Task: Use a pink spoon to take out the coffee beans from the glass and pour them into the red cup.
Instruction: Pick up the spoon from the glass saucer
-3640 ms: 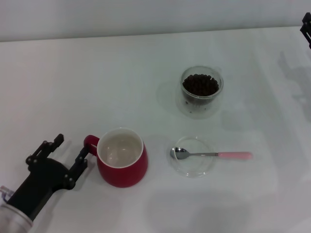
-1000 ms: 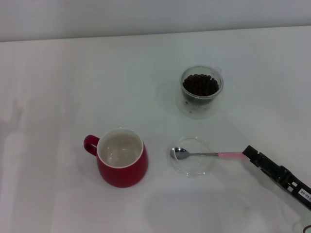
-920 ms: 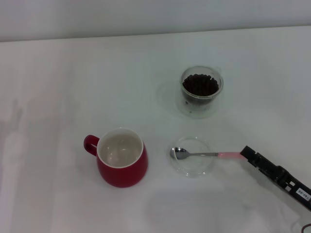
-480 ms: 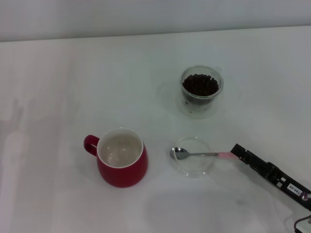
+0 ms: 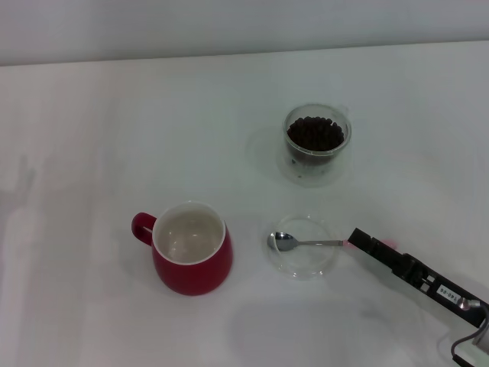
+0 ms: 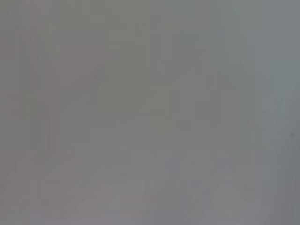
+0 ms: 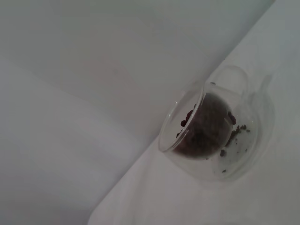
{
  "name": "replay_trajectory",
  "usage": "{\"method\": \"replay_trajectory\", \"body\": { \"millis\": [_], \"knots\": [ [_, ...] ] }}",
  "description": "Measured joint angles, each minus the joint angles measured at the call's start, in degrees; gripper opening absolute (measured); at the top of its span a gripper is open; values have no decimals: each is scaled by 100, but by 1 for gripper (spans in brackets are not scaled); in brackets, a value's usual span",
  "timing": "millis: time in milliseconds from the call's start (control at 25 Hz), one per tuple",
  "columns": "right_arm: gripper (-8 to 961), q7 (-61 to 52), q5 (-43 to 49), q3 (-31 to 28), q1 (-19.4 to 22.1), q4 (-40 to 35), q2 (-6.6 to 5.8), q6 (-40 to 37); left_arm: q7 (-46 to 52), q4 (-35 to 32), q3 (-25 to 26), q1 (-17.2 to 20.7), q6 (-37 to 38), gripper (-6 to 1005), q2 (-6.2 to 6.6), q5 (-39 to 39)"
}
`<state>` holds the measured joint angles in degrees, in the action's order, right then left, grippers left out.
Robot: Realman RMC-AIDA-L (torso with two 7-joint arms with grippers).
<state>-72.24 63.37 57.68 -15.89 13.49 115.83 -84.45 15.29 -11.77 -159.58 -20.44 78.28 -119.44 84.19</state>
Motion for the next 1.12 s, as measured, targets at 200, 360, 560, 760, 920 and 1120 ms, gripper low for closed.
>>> {"method": "replay_trajectory", "body": {
  "millis": [200, 360, 560, 760, 920, 1120],
  "knots": [
    [651, 0, 4, -32, -11, -4, 0, 30, 0, 0, 21, 5, 3, 893, 7, 0],
    [580, 0, 6, -32, -11, -4, 0, 55, 0, 0, 24, 6, 4, 894, 9, 0],
    [496, -43, 8, -30, -7, -1, -6, 62, 0, -6, 23, 6, 4, 895, 9, 0],
    [432, -49, 9, -29, -3, 3, -9, 63, 0, -15, 23, 6, 4, 895, 9, 0],
    [285, -55, 9, -29, 4, 8, -9, 61, 0, -19, 23, 6, 3, 895, 9, 0],
    [161, -57, 9, -37, 8, 5, -17, 50, 0, -21, 16, 6, 3, 895, 9, 0]
  ]
}}
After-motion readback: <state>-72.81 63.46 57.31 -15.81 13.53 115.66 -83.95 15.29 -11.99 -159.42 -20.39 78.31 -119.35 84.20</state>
